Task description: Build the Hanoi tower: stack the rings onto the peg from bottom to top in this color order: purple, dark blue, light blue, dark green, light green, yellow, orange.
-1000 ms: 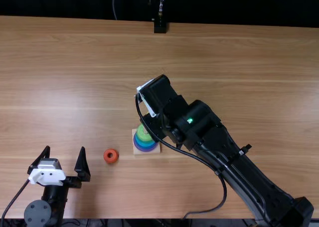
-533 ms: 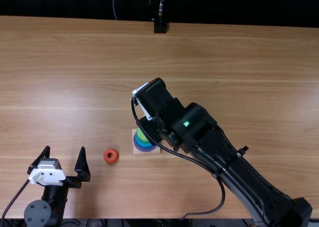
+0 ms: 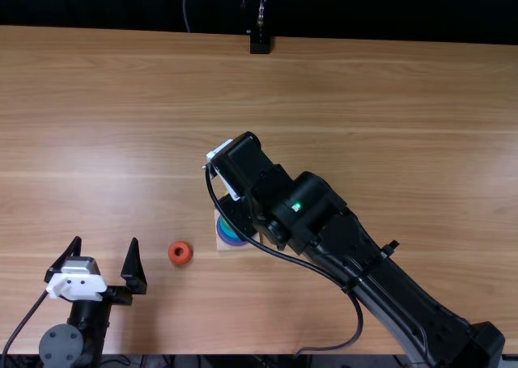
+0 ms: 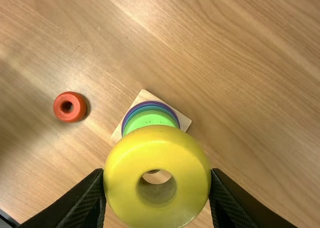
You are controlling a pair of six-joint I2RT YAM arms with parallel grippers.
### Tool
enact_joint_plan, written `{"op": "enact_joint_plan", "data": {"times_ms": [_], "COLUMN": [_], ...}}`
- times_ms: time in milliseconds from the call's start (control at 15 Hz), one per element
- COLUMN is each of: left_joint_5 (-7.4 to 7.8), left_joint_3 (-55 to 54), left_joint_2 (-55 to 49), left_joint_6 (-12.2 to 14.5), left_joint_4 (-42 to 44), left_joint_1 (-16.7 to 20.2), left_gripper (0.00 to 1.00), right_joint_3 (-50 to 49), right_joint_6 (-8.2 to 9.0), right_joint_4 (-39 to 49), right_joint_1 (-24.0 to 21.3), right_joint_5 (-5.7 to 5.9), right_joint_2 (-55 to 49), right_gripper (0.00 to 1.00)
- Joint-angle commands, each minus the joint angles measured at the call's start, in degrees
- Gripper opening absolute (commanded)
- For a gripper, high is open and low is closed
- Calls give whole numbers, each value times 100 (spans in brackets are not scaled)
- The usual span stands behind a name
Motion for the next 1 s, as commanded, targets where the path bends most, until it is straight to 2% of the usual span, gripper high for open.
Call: {"op": "enact_joint_plan", "data": {"times_ms": [0, 533, 933], "left_joint_5": [72, 61, 61], "left_joint_3": [-174, -174, -174], "left_joint_2": [-62, -62, -62], "left_joint_6": [1, -10, -10], "left_joint_4": [29, 29, 29], "left_joint_1": [-33, -33, -33], "left_gripper": [100, 100, 100], "right_joint_3": [150, 133, 133], "right_joint_6": [18, 29, 29], "right_joint_4": [14, 4, -7], "right_joint_1": [59, 86, 279], "right_joint_5": [-15, -5, -5], "right_joint_2": [-192, -183, -192], "right_gripper": [0, 0, 0]}}
